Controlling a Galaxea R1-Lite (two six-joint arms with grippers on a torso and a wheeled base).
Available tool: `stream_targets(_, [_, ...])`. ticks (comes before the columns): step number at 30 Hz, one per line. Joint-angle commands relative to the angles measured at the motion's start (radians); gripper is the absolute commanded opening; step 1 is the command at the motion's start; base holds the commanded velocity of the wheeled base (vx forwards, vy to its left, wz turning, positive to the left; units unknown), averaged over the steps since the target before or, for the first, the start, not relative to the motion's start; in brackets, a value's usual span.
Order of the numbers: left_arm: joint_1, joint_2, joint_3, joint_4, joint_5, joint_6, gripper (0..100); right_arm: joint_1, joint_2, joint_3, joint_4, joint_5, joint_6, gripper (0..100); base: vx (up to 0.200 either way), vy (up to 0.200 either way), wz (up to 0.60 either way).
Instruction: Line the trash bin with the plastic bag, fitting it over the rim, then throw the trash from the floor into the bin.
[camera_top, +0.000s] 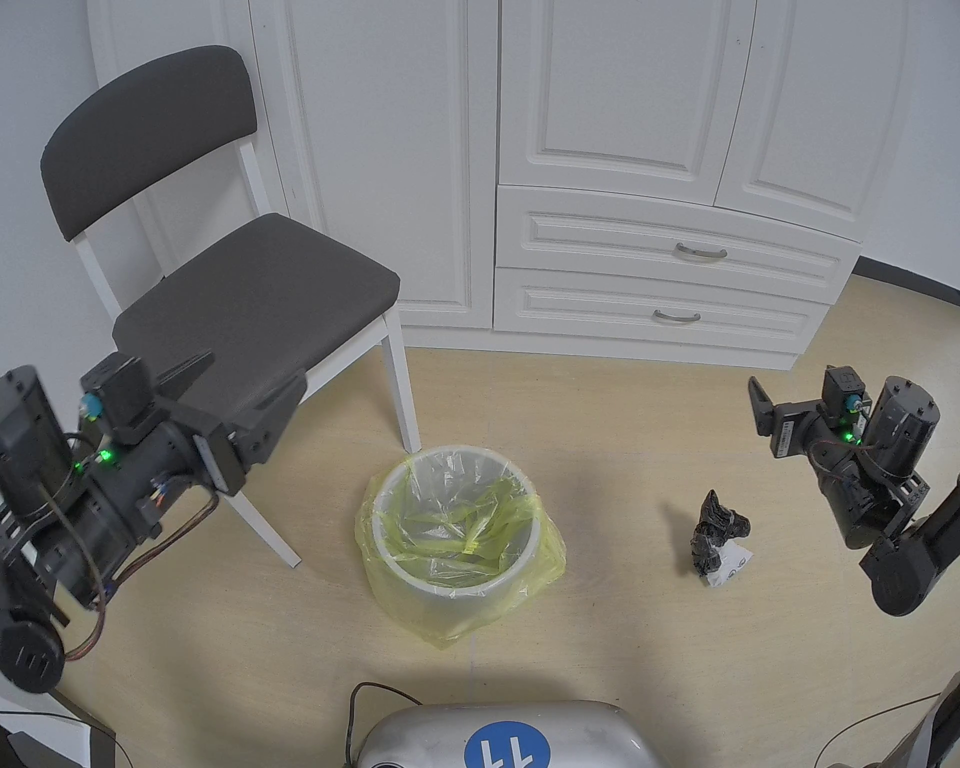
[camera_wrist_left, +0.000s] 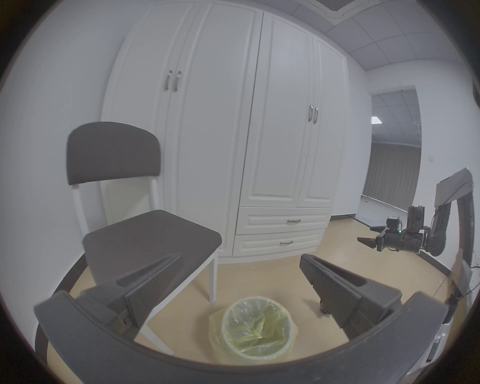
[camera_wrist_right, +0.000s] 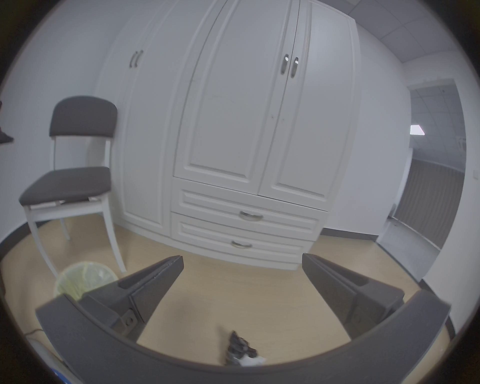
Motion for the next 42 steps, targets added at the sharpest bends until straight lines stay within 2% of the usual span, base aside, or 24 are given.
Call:
stream_targets(1, [-0.005,-0.223,0.138,0.001,0.073,-0.022,100,-0.168,-0.061,0.001,0.109,0.047,-0.024,100,0.000,0.000,0.00])
stream_targets(5, [0.000,-0.260,0.161,0.001,0.103,-0.078,100,-0.249,-0.058,-0.022,0.237,0.103,-0.018,100,0.000,0.000,0.00])
stream_targets(9, [0.002,-0.248,0.124,0.003,0.085,-0.098,100,-0.277,-0.042,-0.045,0.330,0.113,-0.001,100,0.000,0.000,0.00])
stream_targets(10, [0.002,-0.229,0.088,0.006,0.082,-0.097,100,-0.295,-0.009,-0.082,0.402,0.115,0.028,100,0.000,0.000,0.00])
stream_targets(11, [0.002,-0.229,0.088,0.006,0.082,-0.097,100,-0.295,-0.009,-0.082,0.402,0.115,0.028,100,0.000,0.000,0.00])
stream_targets(12, [-0.001,-0.217,0.052,0.021,0.076,-0.091,100,-0.300,0.039,-0.119,0.470,0.115,0.070,100,0.000,0.000,0.00])
stream_targets(15, [-0.001,-0.206,0.006,0.067,0.051,-0.071,100,-0.311,0.110,-0.162,0.525,0.147,0.113,100,0.000,0.000,0.00])
stream_targets(18, [0.000,-0.206,-0.047,0.127,0.027,-0.060,100,-0.312,0.192,-0.206,0.562,0.182,0.136,100,0.000,0.000,0.00])
stream_targets(23, [0.000,-0.206,-0.109,0.195,0.021,-0.057,100,-0.311,0.344,-0.286,0.599,0.182,0.152,100,0.000,0.000,0.00])
stream_targets(28, [-0.001,-0.202,-0.116,0.202,-0.007,-0.057,100,-0.317,0.479,-0.351,0.606,0.181,0.154,100,0.000,0.000,0.00])
stream_targets(33, [0.002,-0.216,-0.119,0.201,-0.012,-0.055,100,-0.332,0.676,-0.530,0.669,0.184,0.159,100,0.000,0.000,0.00])
stream_targets(37, [0.003,-0.237,-0.129,0.202,-0.013,-0.052,100,-0.322,0.728,-0.591,0.669,0.187,0.192,100,0.000,0.000,0.00])
stream_targets(40, [0.003,-0.237,-0.126,0.204,-0.013,-0.029,100,-0.318,0.745,-0.590,0.665,0.250,0.195,100,0.000,0.000,0.00])
stream_targets(42, [0.003,-0.233,-0.124,0.206,-0.013,-0.023,100,-0.328,0.757,-0.591,0.672,0.342,0.206,100,0.000,0.000,0.00])
